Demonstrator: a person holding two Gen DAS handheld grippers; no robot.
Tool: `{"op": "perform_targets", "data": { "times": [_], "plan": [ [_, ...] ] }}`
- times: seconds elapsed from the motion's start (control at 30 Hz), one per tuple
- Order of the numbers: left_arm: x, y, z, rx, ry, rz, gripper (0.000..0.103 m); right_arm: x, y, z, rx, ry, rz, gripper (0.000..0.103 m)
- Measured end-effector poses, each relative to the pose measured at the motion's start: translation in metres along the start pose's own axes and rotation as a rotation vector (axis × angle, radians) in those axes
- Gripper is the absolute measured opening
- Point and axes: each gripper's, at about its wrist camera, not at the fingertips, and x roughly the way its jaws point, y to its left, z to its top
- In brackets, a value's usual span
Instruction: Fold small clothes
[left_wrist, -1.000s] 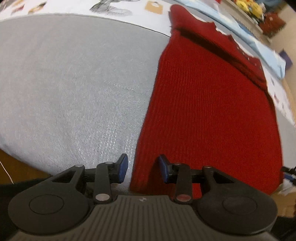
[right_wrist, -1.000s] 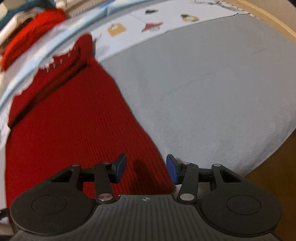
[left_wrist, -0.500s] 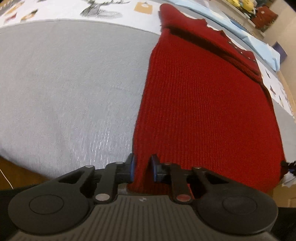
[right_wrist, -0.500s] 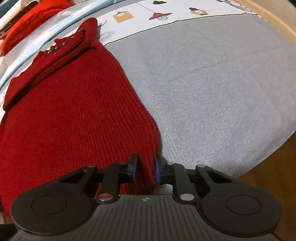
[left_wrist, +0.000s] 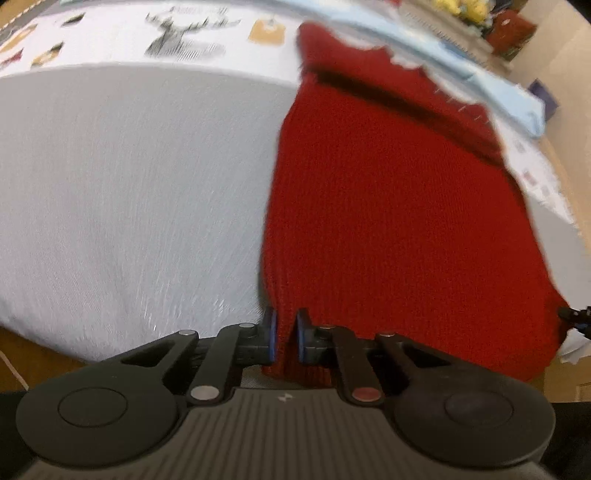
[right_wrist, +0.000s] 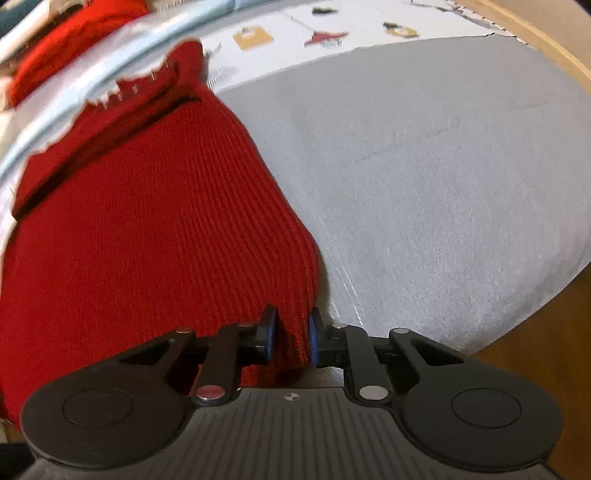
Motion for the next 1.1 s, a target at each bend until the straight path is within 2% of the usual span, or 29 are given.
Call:
{"op": "perform_targets", "data": {
  "times": [0.23,0.3,0.4,0.5,0.6,0.63,0.7,0.8,0.87,0.97,1.1],
  "plan": [
    [-0.084,-0.023,0.022,0.158,-0.168,-0.106,0.008,-0.077,0.006,0.018,0.07,-0.188,0.229,0.015],
    [-0.11,-0.024,0.023,0.168,-0.216,-0.13,0.008,-0.105,0.01,0.021,0.062,-0.24,0.295,0.014],
    [-0.149,-0.02,0.015,0.164,-0.264,-0.181,0.007,-0.142,0.014,0.021,0.038,-0.303,0.335,0.014],
    [-0.19,-0.016,0.0,0.193,-0.29,-0.227,0.006,-0.172,0.009,0.014,0.037,-0.341,0.384,0.013],
    [-0.228,-0.011,-0.014,0.216,-0.286,-0.242,0.006,-0.2,0.003,0.001,0.031,-0.351,0.407,0.012],
    [-0.236,-0.007,-0.016,0.214,-0.281,-0.245,0.006,-0.208,-0.002,-0.004,0.044,-0.348,0.418,0.006],
    [-0.248,0.005,-0.014,0.183,-0.267,-0.256,0.006,-0.228,-0.016,-0.013,0.085,-0.354,0.448,0.006],
    [-0.236,0.02,0.009,0.11,-0.247,-0.275,0.006,-0.237,-0.025,-0.017,0.121,-0.343,0.444,0.006],
    [-0.212,0.026,0.032,0.084,-0.231,-0.249,0.006,-0.224,-0.022,-0.006,0.119,-0.33,0.441,0.006],
    [-0.159,0.032,0.082,0.054,-0.209,-0.212,0.006,-0.187,-0.006,0.027,0.108,-0.299,0.395,0.005],
    [-0.077,0.049,0.151,-0.066,-0.195,-0.176,0.008,-0.117,0.012,0.089,0.167,-0.252,0.356,0.006]
  ]
}}
